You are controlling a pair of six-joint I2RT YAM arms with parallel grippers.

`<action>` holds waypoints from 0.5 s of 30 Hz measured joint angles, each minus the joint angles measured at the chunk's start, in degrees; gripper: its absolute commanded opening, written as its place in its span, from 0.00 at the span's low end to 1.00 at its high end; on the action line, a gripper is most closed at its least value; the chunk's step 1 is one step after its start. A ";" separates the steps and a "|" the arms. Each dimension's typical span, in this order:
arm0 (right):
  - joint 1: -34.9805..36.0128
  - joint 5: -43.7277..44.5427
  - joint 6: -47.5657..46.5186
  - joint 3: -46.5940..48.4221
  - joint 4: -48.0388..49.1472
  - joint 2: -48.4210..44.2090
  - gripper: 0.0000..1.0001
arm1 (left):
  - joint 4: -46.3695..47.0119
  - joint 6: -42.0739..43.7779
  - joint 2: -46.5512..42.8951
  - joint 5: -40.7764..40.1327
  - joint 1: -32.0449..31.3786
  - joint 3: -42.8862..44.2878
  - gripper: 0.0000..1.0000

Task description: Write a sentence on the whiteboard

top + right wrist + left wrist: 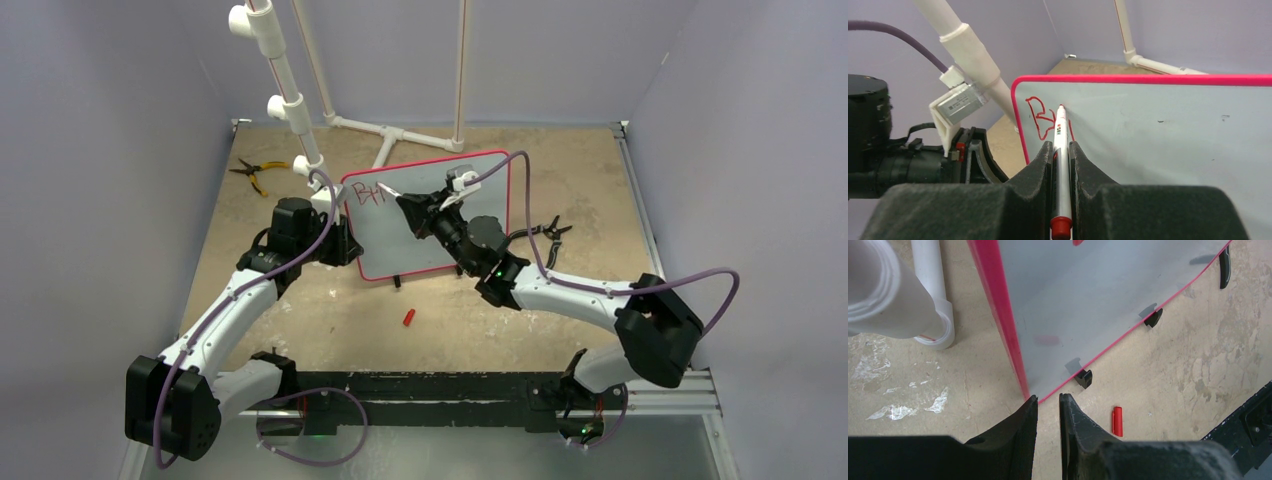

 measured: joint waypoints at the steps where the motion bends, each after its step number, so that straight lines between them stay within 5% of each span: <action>1: 0.00 -0.07 -0.04 -0.35 0.46 -0.57 0.00 | 0.00 0.00 0.00 0.00 0.00 0.00 0.21; 15: -0.11 1.97 0.79 -3.72 -1.11 -3.58 0.00 | 0.00 0.00 0.00 0.00 0.00 0.00 0.21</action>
